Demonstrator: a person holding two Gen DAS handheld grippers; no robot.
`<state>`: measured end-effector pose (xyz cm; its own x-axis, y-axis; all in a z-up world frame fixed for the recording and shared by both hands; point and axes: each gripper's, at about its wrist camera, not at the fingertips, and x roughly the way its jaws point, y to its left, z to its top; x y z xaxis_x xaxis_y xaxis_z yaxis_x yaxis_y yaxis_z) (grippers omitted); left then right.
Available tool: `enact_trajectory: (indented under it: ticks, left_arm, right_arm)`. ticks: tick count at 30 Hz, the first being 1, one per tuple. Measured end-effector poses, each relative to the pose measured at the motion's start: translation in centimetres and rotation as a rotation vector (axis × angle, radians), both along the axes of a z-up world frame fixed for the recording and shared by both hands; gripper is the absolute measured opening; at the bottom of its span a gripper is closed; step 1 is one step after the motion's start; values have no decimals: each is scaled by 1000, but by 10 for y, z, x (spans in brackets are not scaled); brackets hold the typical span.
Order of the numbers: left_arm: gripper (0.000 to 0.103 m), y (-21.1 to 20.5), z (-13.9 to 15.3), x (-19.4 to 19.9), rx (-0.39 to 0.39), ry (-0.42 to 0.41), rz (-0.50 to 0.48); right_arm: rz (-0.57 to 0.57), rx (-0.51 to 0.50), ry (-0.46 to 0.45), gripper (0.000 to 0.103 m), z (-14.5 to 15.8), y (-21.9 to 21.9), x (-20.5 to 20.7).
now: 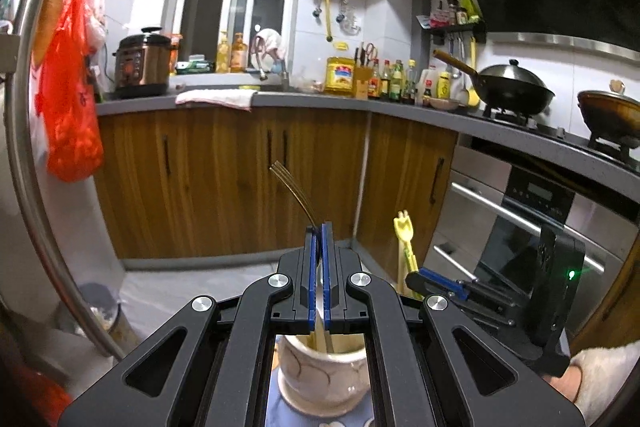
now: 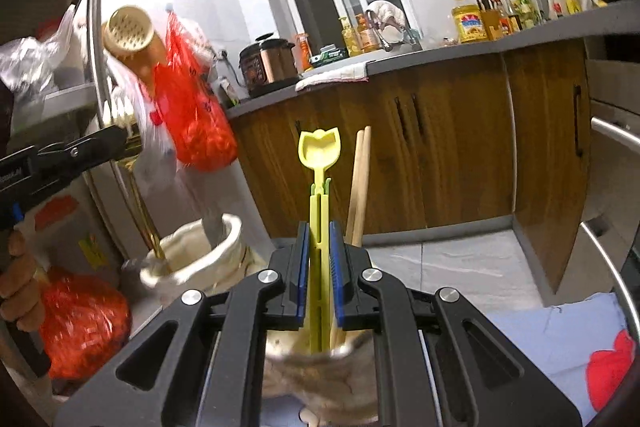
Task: Organize utensils
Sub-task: 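Lift the gold fork with the left tool while the right tool carries the yellow utensil over the holder, then open the left tool over the larger pot while the right tool releases the yellow utensil into the smaller pot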
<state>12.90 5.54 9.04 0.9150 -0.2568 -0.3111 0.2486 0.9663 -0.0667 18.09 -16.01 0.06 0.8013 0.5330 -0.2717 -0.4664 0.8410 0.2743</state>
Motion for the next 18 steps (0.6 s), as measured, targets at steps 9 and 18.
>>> enact_trajectory:
  ticks: [9, 18]
  left_arm:
    - [3, -1, -18, 3, 16, 67, -26]
    - [3, -4, -24, 5, 31, 67, -29]
  right_arm:
    - [-52, -85, 91, 10, -7, 1, -12]
    - [-66, -154, 80, 10, -7, 10, -16]
